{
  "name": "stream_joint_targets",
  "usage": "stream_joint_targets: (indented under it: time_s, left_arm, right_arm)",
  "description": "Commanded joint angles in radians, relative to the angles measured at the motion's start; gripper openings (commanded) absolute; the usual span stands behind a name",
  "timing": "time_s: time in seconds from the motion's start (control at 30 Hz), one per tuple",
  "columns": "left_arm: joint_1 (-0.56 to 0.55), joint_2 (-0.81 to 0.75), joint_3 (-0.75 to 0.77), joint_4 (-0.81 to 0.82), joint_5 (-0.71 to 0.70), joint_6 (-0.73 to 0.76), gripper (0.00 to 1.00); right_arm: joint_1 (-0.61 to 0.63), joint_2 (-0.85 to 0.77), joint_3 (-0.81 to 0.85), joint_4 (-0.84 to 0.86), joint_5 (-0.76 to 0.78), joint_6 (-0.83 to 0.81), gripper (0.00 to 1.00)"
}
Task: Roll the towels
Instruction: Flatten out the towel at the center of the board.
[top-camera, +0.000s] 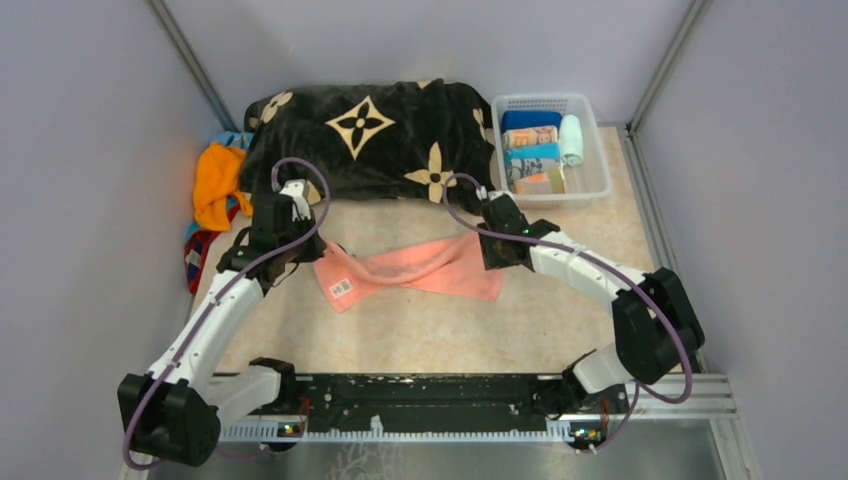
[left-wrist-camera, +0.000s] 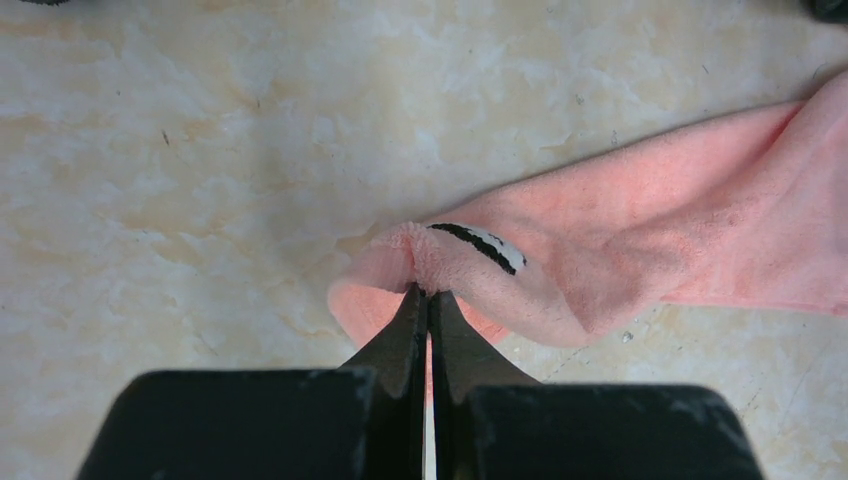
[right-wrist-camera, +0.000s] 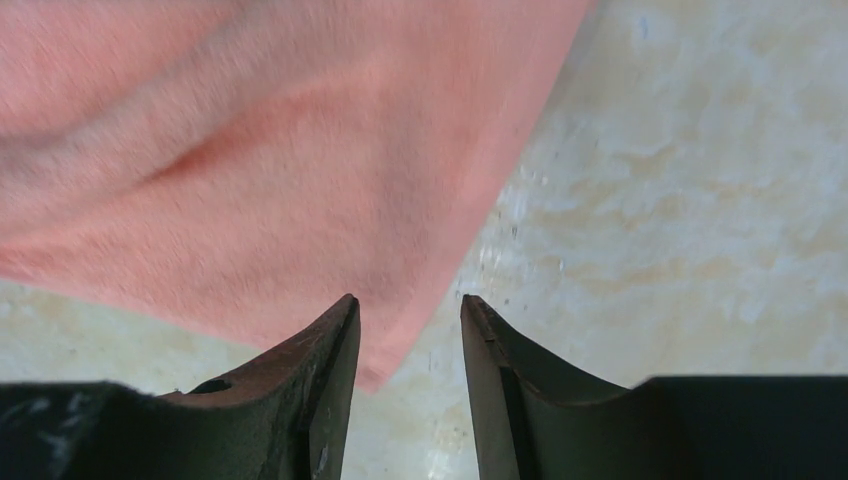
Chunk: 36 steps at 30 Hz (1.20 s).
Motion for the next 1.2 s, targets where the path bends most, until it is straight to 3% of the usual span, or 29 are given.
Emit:
stream_joint_targets:
  time_s: [0.0,0.33,0.67,1.0,1.17]
  left_arm:
    - [0.01,-0.023,-0.023,0.04,-0.011,-0.007,0.0]
    - [0.028,-0.027,-0.025,0.039,0.002,-0.008,0.0]
    - [0.036,-0.034,-0.028,0.044,0.015,-0.007,0.0]
    - [0.045,-0.038,-0.03,0.043,0.018,-0.008,0.0]
    - [0.047,-0.038,-0.03,0.043,0.018,-0.009,0.0]
  right_arm:
    - [0.017,-0.098,-0.079,-0.019,-0.056,0.089,0.44]
    - [0.072,-0.074,-0.169,0.012,-0.056,0.205,0.48]
    - [0.102,0.007,-0.179,0.003,-0.001,0.236,0.42]
    - [0.101,0.077,-0.228,0.023,-0.021,0.247,0.34]
    - [0.104,0.071,-0.249,0.015,-0.012,0.248,0.2]
